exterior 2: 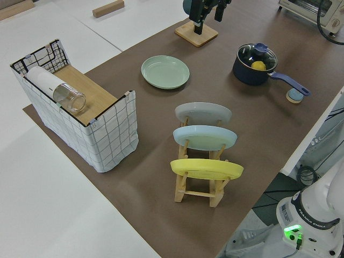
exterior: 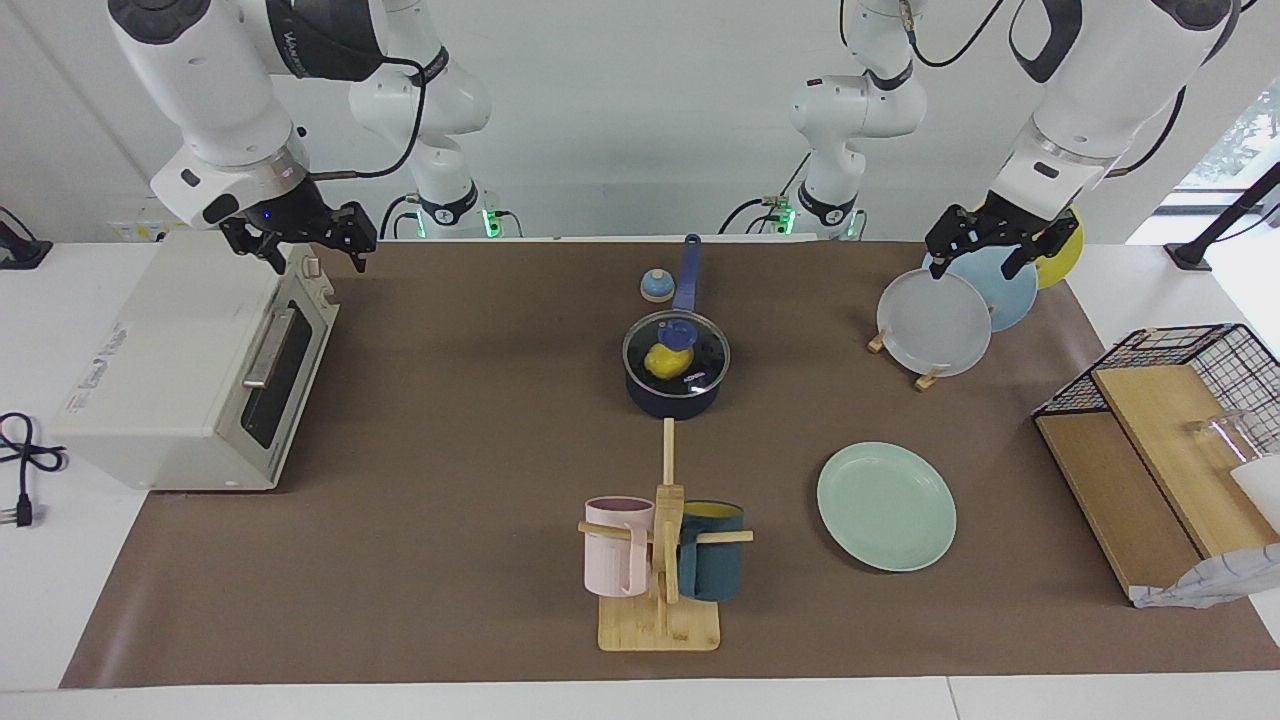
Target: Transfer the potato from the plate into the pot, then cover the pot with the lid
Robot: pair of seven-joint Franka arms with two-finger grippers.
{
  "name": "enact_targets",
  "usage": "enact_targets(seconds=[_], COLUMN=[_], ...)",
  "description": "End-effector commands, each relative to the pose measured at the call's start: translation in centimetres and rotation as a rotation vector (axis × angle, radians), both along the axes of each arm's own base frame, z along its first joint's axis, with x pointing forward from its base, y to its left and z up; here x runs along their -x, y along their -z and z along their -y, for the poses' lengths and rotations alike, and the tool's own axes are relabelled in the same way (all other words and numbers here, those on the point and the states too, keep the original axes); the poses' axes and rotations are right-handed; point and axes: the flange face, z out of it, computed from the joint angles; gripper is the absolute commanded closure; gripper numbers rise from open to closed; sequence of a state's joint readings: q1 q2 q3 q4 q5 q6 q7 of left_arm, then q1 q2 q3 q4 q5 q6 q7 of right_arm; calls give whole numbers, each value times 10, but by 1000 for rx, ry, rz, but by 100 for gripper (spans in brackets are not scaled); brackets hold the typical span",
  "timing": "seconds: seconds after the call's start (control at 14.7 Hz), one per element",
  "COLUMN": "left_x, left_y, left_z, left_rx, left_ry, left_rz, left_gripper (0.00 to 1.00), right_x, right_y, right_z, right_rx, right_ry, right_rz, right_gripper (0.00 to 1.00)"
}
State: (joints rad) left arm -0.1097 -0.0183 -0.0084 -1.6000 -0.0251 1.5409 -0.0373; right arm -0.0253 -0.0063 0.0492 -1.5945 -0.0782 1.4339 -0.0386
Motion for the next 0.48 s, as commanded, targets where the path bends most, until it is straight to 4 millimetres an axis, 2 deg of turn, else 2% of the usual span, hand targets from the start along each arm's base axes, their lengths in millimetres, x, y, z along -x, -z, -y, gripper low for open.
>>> enact_targets(seconds=[0.0,0.14,0.41], left_x=[4,4,4], left_y=[-1,-1,-1], left_z=[-4,-3,-3], left_rx=[-17,-17,-17], left_ry=[-10,-8,-8], left_rz=[-5,-5,-5], left_gripper=[0,0,0], right_x=[11,9,8], right_y=[-3,-3,-1], right_z=[4,19,27], right_rx=[-9,-4,-7], right_ry=[11,36,51], right_rz=[30,38,36], right_gripper=[0,0,0])
